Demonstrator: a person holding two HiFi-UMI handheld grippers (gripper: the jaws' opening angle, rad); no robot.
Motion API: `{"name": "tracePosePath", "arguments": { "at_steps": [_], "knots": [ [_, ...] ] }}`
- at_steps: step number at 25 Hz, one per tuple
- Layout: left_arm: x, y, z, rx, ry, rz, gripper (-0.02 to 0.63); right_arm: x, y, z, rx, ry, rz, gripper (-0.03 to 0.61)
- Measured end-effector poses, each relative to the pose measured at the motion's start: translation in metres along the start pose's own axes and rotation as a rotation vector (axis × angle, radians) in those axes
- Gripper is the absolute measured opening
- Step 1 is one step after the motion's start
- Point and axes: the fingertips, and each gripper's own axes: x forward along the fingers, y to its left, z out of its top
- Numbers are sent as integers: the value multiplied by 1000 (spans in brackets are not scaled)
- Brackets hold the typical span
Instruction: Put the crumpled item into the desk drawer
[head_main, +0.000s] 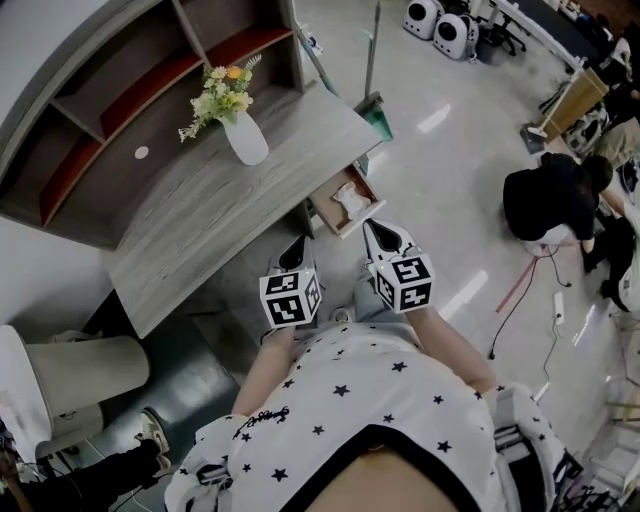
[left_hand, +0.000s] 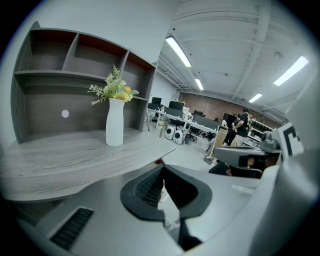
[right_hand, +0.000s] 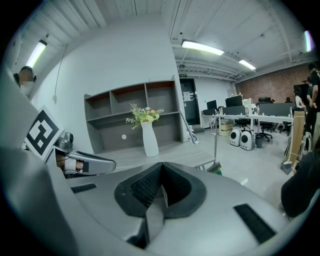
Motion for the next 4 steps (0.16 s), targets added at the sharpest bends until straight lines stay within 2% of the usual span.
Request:
{"name": "tracePosePath", "arguments": {
  "at_steps": [4],
  "knots": [
    [3, 0, 0, 0, 2, -1, 12, 2, -2, -2, -3, 7, -1, -8]
  ]
}}
